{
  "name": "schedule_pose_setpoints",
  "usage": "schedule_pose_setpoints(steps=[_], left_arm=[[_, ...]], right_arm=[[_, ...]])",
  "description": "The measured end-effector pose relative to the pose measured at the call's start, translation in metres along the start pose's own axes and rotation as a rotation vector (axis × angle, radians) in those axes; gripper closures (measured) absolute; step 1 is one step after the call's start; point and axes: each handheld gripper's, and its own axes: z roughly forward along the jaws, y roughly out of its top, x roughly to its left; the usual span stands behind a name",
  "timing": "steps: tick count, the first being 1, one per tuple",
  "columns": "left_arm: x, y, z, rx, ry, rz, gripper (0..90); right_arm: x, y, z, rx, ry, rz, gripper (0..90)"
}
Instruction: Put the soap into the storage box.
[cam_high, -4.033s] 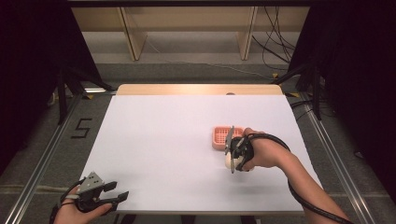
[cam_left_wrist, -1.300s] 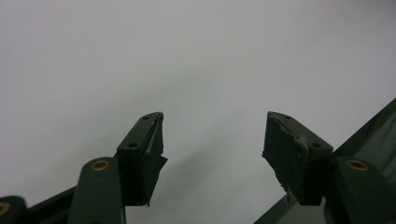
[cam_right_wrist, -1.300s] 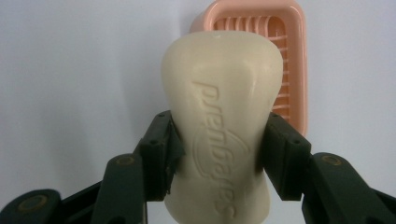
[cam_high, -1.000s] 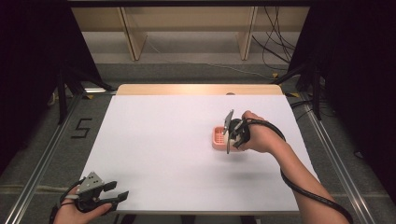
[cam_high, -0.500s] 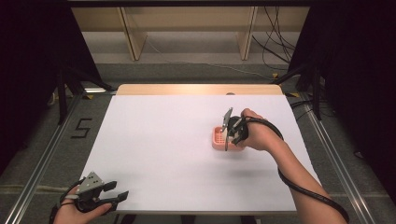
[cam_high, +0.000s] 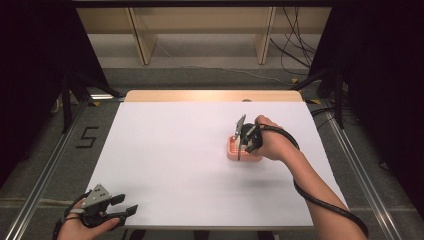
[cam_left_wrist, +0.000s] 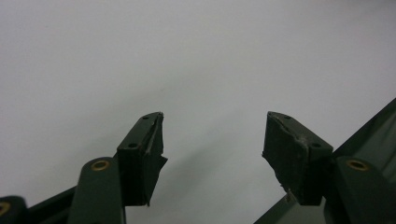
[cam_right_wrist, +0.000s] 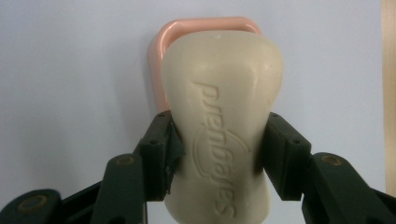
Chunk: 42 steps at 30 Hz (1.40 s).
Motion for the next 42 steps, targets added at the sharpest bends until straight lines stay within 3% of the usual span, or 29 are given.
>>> schedule_pose_setpoints(steps=[9, 12, 13, 14, 16, 19, 20, 23, 27, 29, 31, 34, 36, 38, 39, 41, 42], left_arm=[[0.001, 0.0, -0.001, 0.009, -0.006, 0.002, 37.4], [0.001, 0.0, -0.001, 0.005, -0.007, 0.002, 37.4], [0.001, 0.0, -0.001, 0.008, -0.006, 0.003, 37.4], [0.001, 0.0, -0.001, 0.01, -0.007, 0.003, 37.4], [0.001, 0.0, -0.001, 0.007, -0.008, 0.002, 37.4], [0.001, 0.0, -0.001, 0.004, -0.006, 0.003, 37.4], [0.001, 0.001, -0.001, 0.01, -0.007, 0.003, 37.4], [0.001, 0.0, -0.001, 0.004, -0.007, 0.002, 37.5], [0.0, 0.0, -0.001, 0.002, -0.007, -0.003, 37.4], [0.0, 0.0, -0.001, 0.002, -0.007, -0.003, 37.4], [0.0, 0.0, -0.001, 0.0, -0.008, -0.005, 37.5], [0.0, 0.001, -0.001, 0.002, -0.008, -0.004, 37.5], [0.0, 0.0, -0.001, 0.002, -0.007, -0.003, 37.5], [0.0, 0.0, -0.001, 0.0, -0.007, -0.004, 37.5], [0.0, 0.0, -0.001, -0.001, -0.007, -0.004, 37.5], [0.0, 0.0, -0.001, 0.001, -0.007, -0.002, 37.5], [0.0, 0.0, -0.001, 0.001, -0.007, -0.002, 37.5]], right_arm=[[-0.003, 0.006, 0.002, -0.015, -0.014, -0.014, 50.5], [-0.002, 0.006, 0.001, -0.004, -0.014, 0.02, 50.5], [-0.005, 0.006, 0.004, -0.024, -0.014, -0.02, 50.5], [-0.004, 0.007, 0.003, -0.012, -0.006, 0.017, 50.5], [-0.005, 0.007, 0.004, -0.007, -0.011, 0.002, 50.5], [-0.007, 0.007, 0.005, -0.006, -0.008, 0.018, 50.5], [-0.008, 0.007, 0.005, -0.016, -0.01, -0.003, 50.5], [-0.007, 0.008, 0.006, -0.008, -0.004, 0.03, 50.5], [-0.01, 0.009, 0.007, -0.027, -0.011, -0.009, 50.5], [-0.009, 0.009, 0.008, -0.011, -0.009, 0.033, 50.5], [-0.011, 0.009, 0.009, -0.018, -0.008, 0.002, 50.5], [-0.011, 0.009, 0.011, -0.013, -0.013, 0.009, 50.5], [-0.013, 0.01, 0.013, -0.029, -0.012, -0.013, 50.5], [-0.012, 0.009, 0.014, -0.015, -0.003, 0.015, 50.5], [-0.014, 0.009, 0.015, -0.023, -0.013, -0.014, 50.5], [-0.011, 0.009, 0.015, 0.0, -0.004, 0.043, 50.5], [-0.011, 0.009, 0.015, 0.0, -0.004, 0.043, 50.5]])
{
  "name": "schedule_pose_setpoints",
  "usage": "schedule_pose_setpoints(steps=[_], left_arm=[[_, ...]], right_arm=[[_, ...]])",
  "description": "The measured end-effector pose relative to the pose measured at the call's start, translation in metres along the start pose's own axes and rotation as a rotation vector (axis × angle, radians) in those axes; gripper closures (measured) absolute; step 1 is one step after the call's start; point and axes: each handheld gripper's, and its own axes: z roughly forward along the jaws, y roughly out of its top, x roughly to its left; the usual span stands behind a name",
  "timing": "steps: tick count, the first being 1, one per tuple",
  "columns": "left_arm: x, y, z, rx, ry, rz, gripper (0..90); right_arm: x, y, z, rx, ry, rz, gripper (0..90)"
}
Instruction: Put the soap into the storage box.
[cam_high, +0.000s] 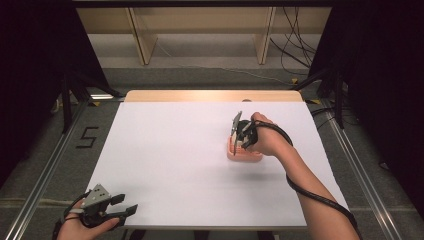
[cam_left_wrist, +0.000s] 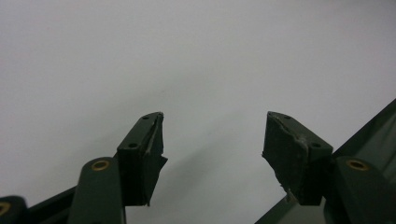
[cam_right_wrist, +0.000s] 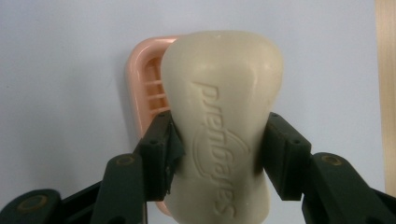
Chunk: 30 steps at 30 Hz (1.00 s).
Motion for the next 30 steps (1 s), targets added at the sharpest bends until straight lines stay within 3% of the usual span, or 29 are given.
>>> schedule_pose_setpoints(steps=[1, 2, 4, 7, 11, 12, 16, 19, 20, 22, 24, 25, 30], left_arm=[[0.0, 0.0, 0.0, 0.0, 0.0, 0.0, 37.5], [0.0, 0.0, 0.0, 0.0, 0.0, -0.001, 37.5], [0.0, 0.0, 0.0, -0.002, 0.0, -0.001, 37.5], [0.0, 0.0, 0.0, -0.001, 0.001, 0.0, 37.5], [0.0, 0.0, 0.0, -0.002, 0.0, -0.001, 37.5], [0.0, 0.0, 0.0, -0.001, 0.0, 0.0, 37.5], [0.0, 0.0, 0.0, -0.002, 0.0, -0.001, 37.5], [0.0, 0.0, 0.0, -0.001, 0.0, 0.0, 37.5], [0.0, 0.0, 0.0, 0.001, 0.001, 0.001, 37.5], [0.0, 0.0, 0.0, 0.0, 0.001, 0.001, 37.5], [0.0, 0.0, 0.0, -0.001, 0.001, 0.0, 37.5], [0.0, 0.0, 0.0, -0.001, 0.001, 0.0, 37.5], [0.0, 0.0, 0.0, -0.002, 0.0, 0.0, 37.5]], right_arm=[[-0.001, 0.0, 0.001, -0.002, -0.001, -0.005, 50.5], [-0.003, 0.0, 0.002, -0.014, -0.003, -0.042, 50.5], [-0.003, 0.001, 0.003, -0.023, -0.003, -0.046, 50.5], [-0.001, 0.001, 0.003, -0.007, 0.003, -0.022, 50.5], [-0.002, 0.001, 0.006, -0.009, -0.001, -0.033, 50.5], [-0.001, 0.001, 0.007, -0.004, 0.004, -0.011, 50.5], [-0.002, 0.001, 0.01, -0.016, -0.003, -0.042, 50.4], [0.002, 0.0, 0.011, -0.01, 0.019, 0.026, 50.5], [-0.001, 0.0, 0.012, -0.027, 0.009, -0.016, 50.5], [-0.001, 0.0, 0.012, -0.018, 0.015, 0.006, 50.5], [-0.001, 0.0, 0.013, -0.023, 0.002, -0.011, 50.5], [0.0, -0.001, 0.013, -0.013, 0.011, 0.025, 50.5], [-0.002, -0.001, 0.017, -0.019, 0.023, 0.001, 50.5]])
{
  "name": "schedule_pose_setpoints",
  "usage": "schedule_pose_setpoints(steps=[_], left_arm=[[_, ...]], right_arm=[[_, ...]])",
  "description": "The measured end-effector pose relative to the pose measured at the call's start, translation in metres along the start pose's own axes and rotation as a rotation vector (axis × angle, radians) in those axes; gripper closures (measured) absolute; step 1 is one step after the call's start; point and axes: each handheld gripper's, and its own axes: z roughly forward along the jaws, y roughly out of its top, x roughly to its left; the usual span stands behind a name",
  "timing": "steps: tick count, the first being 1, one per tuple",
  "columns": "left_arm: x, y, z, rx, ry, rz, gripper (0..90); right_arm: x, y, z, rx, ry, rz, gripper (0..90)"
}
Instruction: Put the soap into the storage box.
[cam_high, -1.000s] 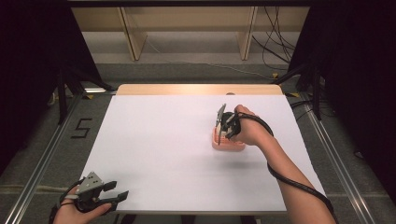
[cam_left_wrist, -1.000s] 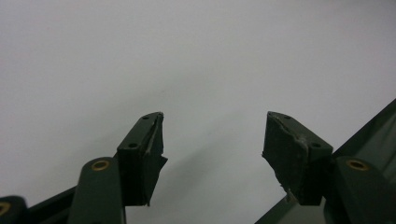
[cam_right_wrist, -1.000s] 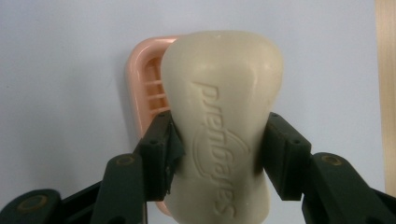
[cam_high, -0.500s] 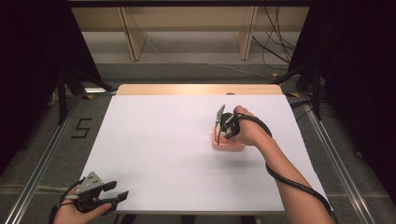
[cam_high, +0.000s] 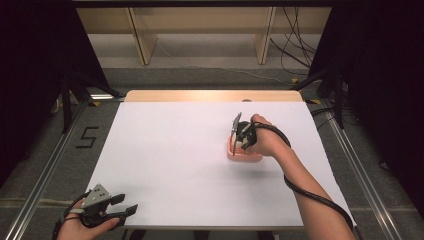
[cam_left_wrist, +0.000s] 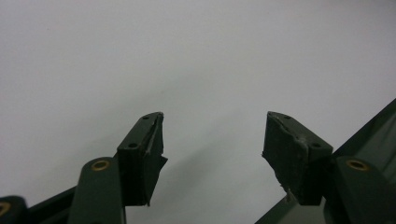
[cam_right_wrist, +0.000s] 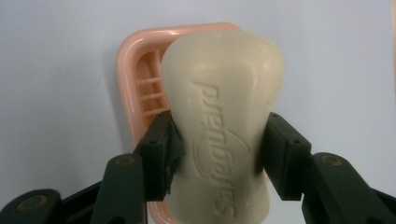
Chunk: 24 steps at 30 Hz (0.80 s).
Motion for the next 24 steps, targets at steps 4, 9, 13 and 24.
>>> schedule_pose_setpoints(steps=[4, 9, 13, 24], left_arm=[[0.0, 0.0, 0.0, -0.001, -0.001, -0.001, 37.5], [0.0, 0.0, 0.0, -0.001, 0.0, 0.0, 37.5], [0.0, 0.0, 0.0, 0.0, 0.001, -0.001, 37.5], [0.0, 0.0, 0.001, 0.001, 0.001, -0.002, 37.5]], right_arm=[[0.003, -0.001, 0.002, 0.014, -0.005, 0.039, 50.4], [0.0, -0.003, 0.007, 0.006, 0.005, 0.006, 50.5], [0.002, -0.003, 0.007, 0.019, 0.01, 0.037, 50.5], [-0.001, -0.005, 0.011, 0.027, 0.008, 0.025, 50.4]])
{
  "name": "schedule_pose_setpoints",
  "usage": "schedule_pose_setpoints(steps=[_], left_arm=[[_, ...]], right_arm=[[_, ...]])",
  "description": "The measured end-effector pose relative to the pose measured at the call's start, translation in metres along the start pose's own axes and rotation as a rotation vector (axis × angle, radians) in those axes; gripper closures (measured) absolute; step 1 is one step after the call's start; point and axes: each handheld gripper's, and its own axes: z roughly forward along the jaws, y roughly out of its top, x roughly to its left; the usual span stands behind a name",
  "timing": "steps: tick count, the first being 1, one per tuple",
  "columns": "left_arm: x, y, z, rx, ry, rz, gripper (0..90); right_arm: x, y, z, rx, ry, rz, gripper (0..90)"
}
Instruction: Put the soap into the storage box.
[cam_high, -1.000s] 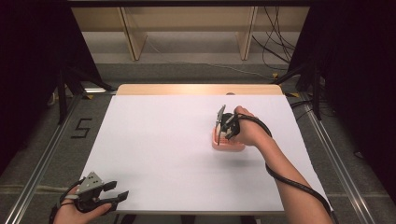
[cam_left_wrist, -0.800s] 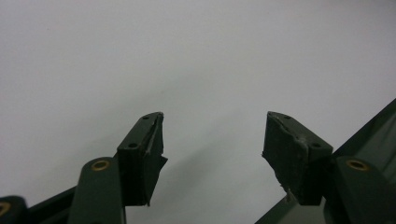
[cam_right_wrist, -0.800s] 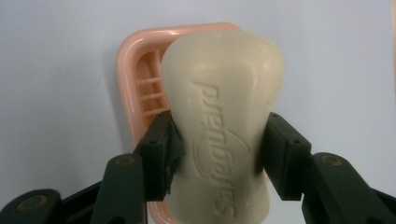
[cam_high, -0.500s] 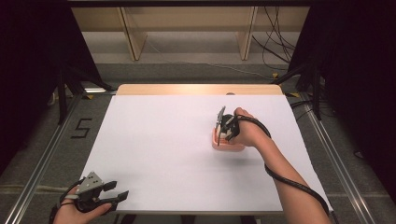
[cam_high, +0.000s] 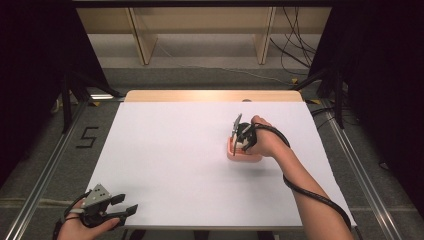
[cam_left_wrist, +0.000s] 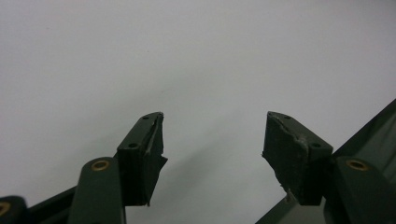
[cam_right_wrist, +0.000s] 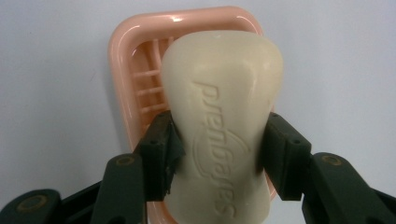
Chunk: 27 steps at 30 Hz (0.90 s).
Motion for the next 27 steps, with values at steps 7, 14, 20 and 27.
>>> schedule_pose_setpoints(steps=[7, 14, 20, 27], left_arm=[[0.001, 0.0, 0.0, 0.006, 0.0, 0.006, 37.5], [0.0, 0.0, 0.0, 0.002, 0.0, 0.005, 37.5], [0.001, 0.0, 0.0, 0.006, 0.001, 0.007, 37.4], [0.0, 0.0, 0.0, 0.0, 0.0, 0.001, 37.5]], right_arm=[[0.001, 0.001, 0.004, -0.008, 0.007, 0.009, 50.3], [0.0, 0.002, 0.003, -0.006, 0.005, 0.003, 50.1], [0.002, 0.001, -0.004, -0.015, 0.021, 0.05, 46.2], [0.002, -0.004, -0.02, -0.102, -0.003, 0.071, 37.6]])
